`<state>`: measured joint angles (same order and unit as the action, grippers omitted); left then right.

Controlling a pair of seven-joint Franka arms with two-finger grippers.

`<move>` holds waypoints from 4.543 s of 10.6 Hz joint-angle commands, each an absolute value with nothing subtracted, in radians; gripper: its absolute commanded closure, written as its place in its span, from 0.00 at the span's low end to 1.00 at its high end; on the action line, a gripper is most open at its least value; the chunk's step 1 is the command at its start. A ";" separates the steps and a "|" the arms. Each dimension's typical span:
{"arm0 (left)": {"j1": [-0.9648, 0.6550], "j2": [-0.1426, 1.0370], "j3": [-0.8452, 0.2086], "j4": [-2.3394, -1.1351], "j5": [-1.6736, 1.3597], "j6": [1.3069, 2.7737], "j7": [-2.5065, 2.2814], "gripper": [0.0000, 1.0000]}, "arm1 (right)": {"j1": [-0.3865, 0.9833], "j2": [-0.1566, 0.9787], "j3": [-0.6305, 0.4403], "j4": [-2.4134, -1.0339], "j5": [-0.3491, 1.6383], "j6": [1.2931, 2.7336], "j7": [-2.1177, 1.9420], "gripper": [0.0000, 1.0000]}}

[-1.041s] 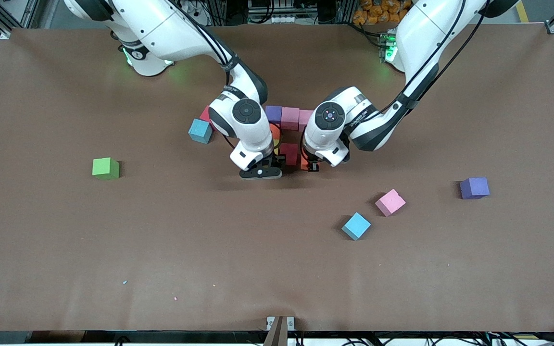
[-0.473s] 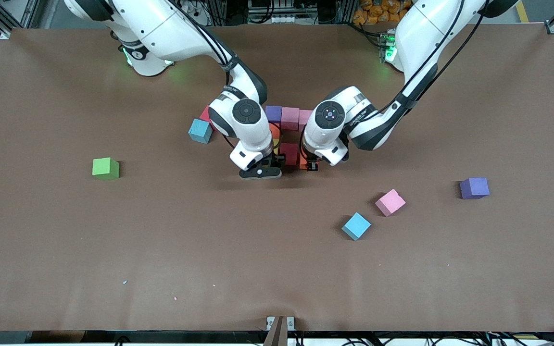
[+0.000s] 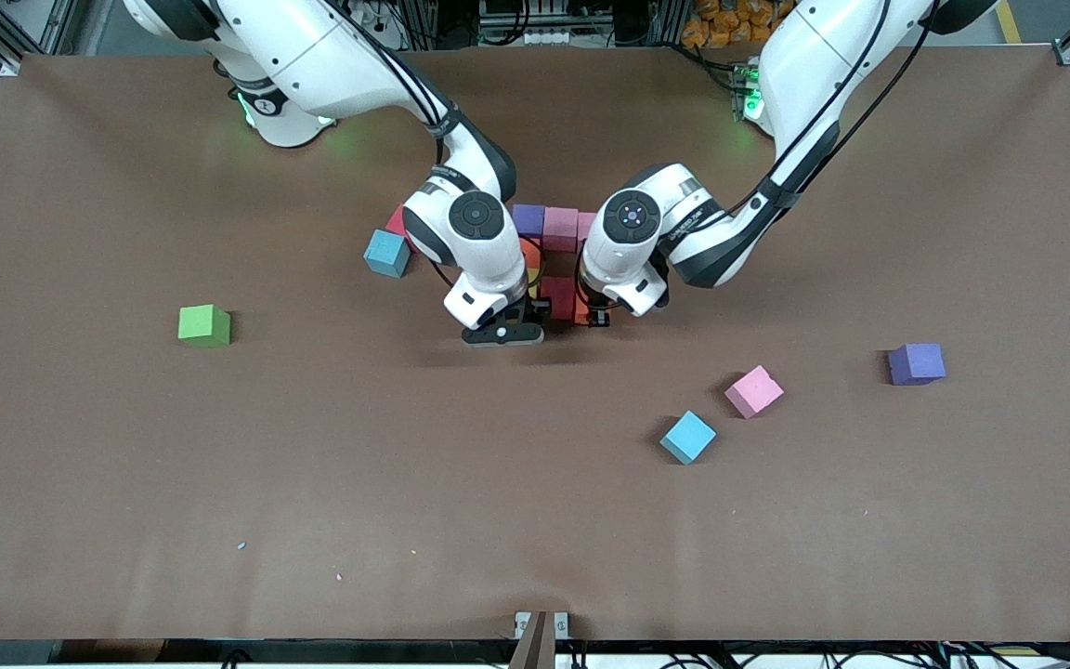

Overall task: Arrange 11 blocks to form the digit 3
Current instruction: 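Place the yellow cube with the right gripper while the left gripper lowers orange, then reach the right gripper to the cyan cube while the left gripper releases orange, then grasp the cyan cube with the right gripper while the left gripper withdraws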

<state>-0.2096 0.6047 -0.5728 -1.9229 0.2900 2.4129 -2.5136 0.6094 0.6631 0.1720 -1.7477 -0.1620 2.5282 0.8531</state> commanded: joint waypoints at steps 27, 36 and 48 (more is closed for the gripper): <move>-0.236 0.627 -0.565 -1.937 0.334 2.454 -2.562 0.15 | 0.396 0.224 0.146 -2.058 -0.157 2.238 0.503 0.00; -0.245 0.588 -0.568 -1.937 0.350 2.422 -2.562 0.00 | 0.374 0.060 0.080 -2.385 0.104 2.290 0.577 0.00; -0.167 0.417 -0.581 -1.853 0.325 2.231 -2.360 0.00 | 0.391 0.098 0.161 -2.572 0.250 2.599 0.692 0.00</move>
<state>-0.1991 0.4348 -0.5715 -1.8822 0.3278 2.2845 -2.4201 0.3904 0.1071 0.1465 -2.5438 0.2212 2.5645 0.6901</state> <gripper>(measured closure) 0.000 0.000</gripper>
